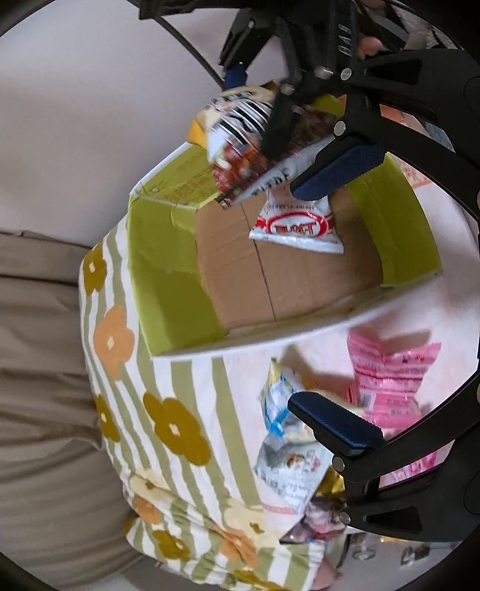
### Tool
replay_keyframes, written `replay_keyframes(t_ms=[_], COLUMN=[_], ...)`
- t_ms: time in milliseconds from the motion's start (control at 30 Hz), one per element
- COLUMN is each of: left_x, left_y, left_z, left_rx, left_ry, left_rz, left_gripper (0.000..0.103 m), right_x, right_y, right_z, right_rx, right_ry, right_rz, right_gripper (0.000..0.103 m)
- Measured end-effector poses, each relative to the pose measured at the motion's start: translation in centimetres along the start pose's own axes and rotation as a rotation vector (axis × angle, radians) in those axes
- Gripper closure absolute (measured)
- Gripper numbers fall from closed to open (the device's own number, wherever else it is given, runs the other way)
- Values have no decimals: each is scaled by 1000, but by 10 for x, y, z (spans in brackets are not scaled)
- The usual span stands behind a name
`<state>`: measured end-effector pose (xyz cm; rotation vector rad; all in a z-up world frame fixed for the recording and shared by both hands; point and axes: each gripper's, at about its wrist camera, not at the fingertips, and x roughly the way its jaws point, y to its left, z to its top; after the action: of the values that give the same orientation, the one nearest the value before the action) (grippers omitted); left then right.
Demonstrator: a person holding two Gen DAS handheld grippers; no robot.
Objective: Organize snacks
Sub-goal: 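Carry both bags over the yellow-green box and open both tools to drop them, then withdraw both tools from the box back toward the snack tray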
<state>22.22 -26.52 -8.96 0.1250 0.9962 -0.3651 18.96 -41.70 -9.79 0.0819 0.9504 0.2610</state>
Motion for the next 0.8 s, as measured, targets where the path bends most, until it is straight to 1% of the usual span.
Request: replay_keyframes(t_ms=[33, 100, 133, 167, 267, 467, 567, 700, 800], left_x=[-3, -7, -10, -11, -15, -27, -37, -57, -72], left_y=[3, 9, 13, 16, 22, 24, 22, 23, 25], left_z=[-2, -5, -8, -11, -19, -33, -39, -46, -54], left_rx=[-5, -16, -28, -35, -45, -65, -69, -96, -117], left_ry=[-4, -9, -11, -12, -10, -23, -45, -85, -105], left_rz=[9, 15, 12, 17, 42, 38, 44, 52, 81], left_gripper=[0, 0, 0, 0, 0, 0, 0, 0, 0], right_x=[3, 7, 9, 10, 7, -6, -16, -28, -36], right_y=[4, 9, 9, 8, 5, 9, 12, 18, 25], right_z=[-1, -3, -4, -5, -10, -16, -17, -18, -17], right_rx=[-4, 3, 8, 13, 19, -1, -3, -16, -46], right_ry=[3, 0, 1, 0, -8, -12, -25, -40, -56], right_rz=[14, 35, 36, 38, 47, 18, 9, 19, 30], right_gripper=[21, 14, 5, 0, 0, 0, 0, 0, 0])
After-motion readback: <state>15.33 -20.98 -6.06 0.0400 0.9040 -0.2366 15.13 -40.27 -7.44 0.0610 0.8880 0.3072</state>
